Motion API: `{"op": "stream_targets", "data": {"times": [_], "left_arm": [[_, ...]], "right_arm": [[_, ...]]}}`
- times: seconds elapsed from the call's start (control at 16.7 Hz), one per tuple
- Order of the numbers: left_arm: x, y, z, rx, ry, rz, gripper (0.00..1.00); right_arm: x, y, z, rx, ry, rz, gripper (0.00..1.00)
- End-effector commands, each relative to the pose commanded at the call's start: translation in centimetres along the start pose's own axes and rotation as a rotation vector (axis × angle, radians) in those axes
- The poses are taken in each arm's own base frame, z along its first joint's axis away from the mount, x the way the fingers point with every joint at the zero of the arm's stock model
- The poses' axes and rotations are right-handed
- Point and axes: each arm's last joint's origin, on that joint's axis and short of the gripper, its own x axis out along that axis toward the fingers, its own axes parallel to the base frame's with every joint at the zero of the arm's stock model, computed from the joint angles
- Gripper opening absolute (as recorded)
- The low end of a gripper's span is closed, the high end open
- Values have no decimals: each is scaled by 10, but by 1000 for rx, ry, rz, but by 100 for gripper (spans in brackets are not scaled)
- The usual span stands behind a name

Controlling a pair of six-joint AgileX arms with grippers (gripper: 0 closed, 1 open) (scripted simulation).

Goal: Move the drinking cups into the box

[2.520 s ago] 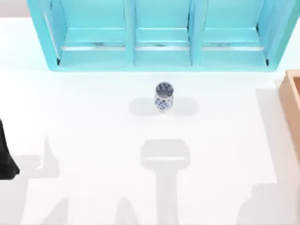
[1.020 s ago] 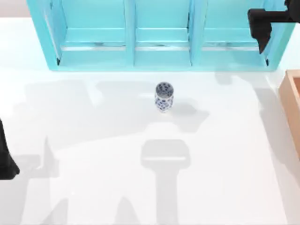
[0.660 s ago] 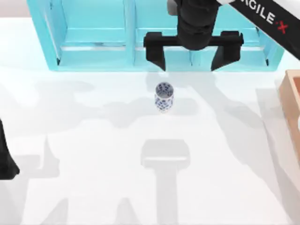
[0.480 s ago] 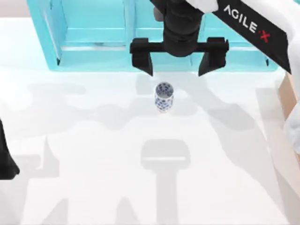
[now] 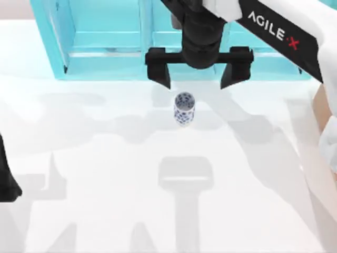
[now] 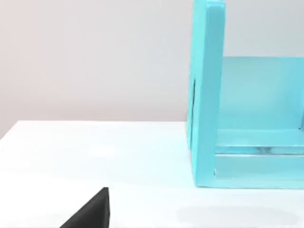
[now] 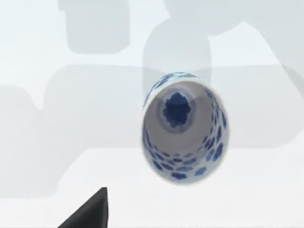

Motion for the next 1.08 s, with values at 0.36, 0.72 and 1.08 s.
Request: {"op": "stream_targets", "data": {"times": [0.36,0.72,1.08], "left_arm": [[0,0,0,0,0,0,100],[0,0,0,0,0,0,100],[0,0,0,0,0,0,100]], "right_arm": [[65,1,0,0,-4,3,100],[81,0,-2,0,-2,1,100],[81,0,-2,0,-2,1,55]]}}
